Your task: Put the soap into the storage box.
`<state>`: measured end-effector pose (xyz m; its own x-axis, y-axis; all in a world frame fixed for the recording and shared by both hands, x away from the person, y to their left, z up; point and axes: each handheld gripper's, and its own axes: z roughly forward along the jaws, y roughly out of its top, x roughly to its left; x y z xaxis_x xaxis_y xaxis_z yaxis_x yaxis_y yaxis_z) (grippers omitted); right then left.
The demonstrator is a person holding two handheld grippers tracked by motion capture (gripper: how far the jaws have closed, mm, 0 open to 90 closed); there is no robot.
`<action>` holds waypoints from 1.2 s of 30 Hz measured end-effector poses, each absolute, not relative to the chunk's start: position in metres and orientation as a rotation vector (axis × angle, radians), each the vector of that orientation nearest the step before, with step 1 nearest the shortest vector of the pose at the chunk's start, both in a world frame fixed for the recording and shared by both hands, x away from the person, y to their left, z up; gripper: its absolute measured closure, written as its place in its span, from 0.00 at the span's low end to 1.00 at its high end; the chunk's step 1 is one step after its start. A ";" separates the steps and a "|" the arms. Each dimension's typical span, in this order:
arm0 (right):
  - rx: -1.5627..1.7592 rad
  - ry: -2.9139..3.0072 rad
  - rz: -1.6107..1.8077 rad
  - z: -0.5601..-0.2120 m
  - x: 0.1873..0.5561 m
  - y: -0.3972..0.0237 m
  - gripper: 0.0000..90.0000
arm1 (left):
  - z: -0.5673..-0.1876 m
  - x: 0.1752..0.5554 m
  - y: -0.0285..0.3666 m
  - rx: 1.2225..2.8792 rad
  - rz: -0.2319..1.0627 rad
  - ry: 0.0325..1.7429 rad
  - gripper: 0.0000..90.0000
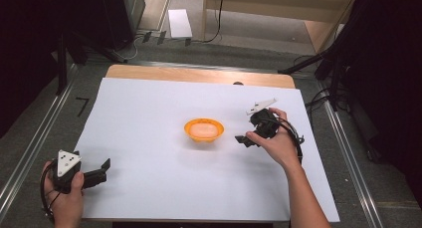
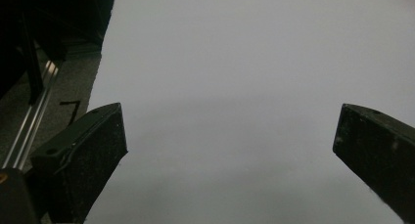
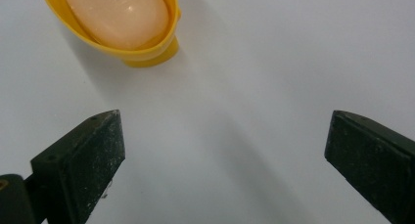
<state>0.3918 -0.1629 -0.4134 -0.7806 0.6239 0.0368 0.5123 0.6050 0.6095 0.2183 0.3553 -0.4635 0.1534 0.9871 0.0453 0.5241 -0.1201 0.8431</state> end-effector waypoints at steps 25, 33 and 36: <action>1.113 2.528 0.955 -0.433 0.362 -0.211 0.03 | -0.463 0.218 0.356 1.737 0.846 1.453 0.00; 1.165 2.500 0.948 -0.441 0.351 -0.231 0.03 | -0.463 0.218 0.356 1.738 0.847 1.455 0.00; 1.180 2.488 0.953 -0.445 0.347 -0.239 0.03 | -0.463 0.218 0.355 1.738 0.850 1.454 0.00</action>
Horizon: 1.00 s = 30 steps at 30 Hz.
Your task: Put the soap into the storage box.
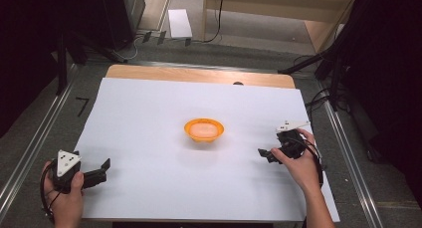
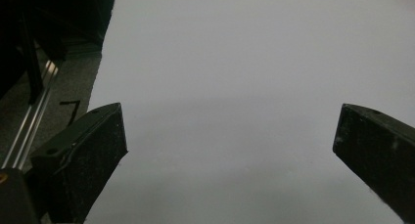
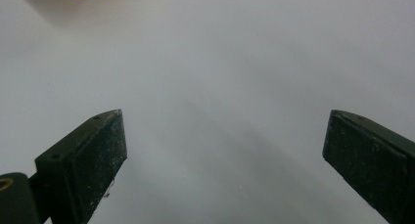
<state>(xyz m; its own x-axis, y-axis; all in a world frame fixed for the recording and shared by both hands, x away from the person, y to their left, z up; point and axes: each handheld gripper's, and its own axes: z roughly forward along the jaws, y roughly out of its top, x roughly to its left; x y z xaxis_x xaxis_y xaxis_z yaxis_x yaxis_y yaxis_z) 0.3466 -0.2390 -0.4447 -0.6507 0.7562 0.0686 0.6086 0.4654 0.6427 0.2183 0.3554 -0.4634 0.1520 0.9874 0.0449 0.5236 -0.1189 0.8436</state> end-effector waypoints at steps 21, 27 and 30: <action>1.299 2.387 0.990 -0.464 0.312 -0.281 0.03 | -0.463 0.218 0.356 1.737 0.853 1.457 0.00; 1.324 2.372 1.014 -0.468 0.302 -0.288 0.03 | -0.463 0.218 0.355 1.736 0.852 1.459 0.00; 1.334 2.359 1.019 -0.472 0.294 -0.292 0.03 | -0.463 0.218 0.355 1.737 0.853 1.457 0.00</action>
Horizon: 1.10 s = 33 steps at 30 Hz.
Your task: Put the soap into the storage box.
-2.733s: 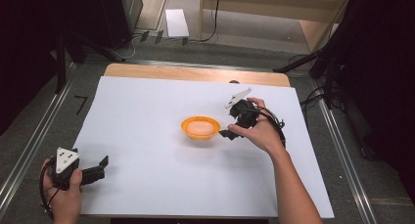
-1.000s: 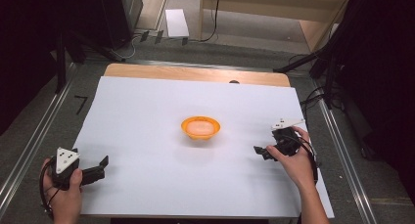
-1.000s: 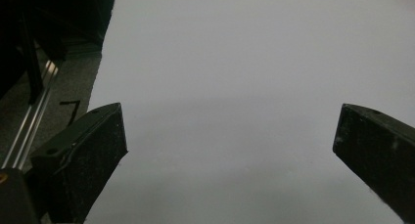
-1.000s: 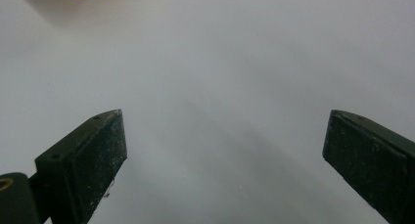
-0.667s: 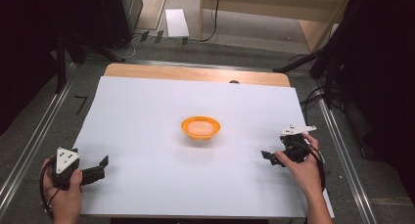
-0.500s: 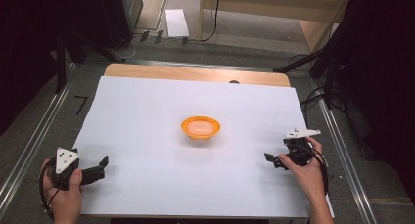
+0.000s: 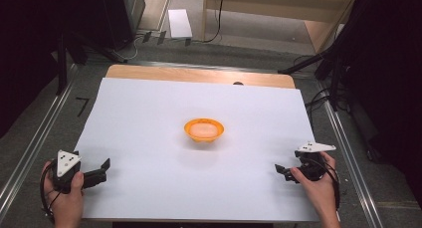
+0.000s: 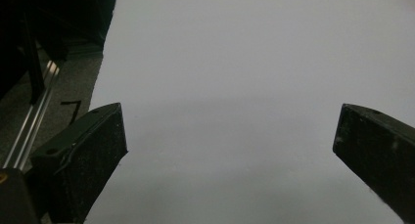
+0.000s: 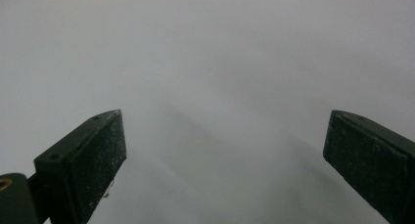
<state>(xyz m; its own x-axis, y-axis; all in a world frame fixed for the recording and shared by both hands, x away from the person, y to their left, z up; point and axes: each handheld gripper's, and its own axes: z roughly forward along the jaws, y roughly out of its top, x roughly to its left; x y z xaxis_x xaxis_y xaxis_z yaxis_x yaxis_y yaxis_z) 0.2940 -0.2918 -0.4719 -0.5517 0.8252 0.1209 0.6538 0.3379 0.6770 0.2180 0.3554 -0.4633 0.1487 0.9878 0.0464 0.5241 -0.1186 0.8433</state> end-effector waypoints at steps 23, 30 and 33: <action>1.418 2.234 1.079 -0.482 0.255 -0.319 0.00 | -0.463 0.218 0.355 1.735 0.854 1.457 0.00; 1.425 2.212 1.077 -0.484 0.247 -0.326 0.00 | -0.463 0.218 0.355 1.736 0.855 1.457 0.00; 1.441 2.197 1.093 -0.484 0.243 -0.332 0.00 | -0.463 0.218 0.355 1.738 0.854 1.457 0.00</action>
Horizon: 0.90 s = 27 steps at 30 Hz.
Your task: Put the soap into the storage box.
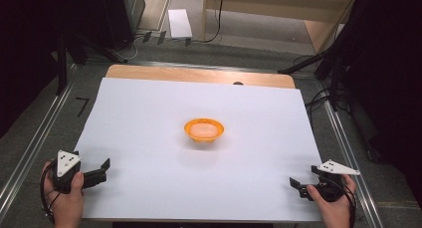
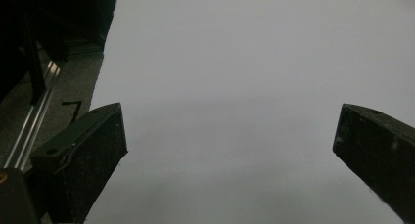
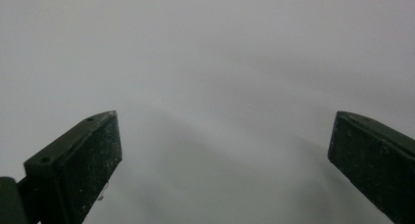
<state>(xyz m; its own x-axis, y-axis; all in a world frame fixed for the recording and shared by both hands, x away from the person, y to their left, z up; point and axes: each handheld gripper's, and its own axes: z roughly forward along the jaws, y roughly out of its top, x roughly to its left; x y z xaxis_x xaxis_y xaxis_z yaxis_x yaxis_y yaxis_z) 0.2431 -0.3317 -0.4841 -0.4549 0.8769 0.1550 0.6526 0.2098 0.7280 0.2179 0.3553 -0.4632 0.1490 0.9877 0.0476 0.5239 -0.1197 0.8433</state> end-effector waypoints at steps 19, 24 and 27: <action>1.506 2.056 1.144 -0.486 0.219 -0.359 0.00 | -0.463 0.218 0.355 1.735 0.854 1.459 0.00; 1.504 2.031 1.150 -0.487 0.219 -0.359 0.00 | -0.463 0.218 0.355 1.739 0.853 1.458 0.00; 1.501 2.035 1.143 -0.487 0.220 -0.359 0.00 | -0.463 0.218 0.355 1.740 0.854 1.456 0.00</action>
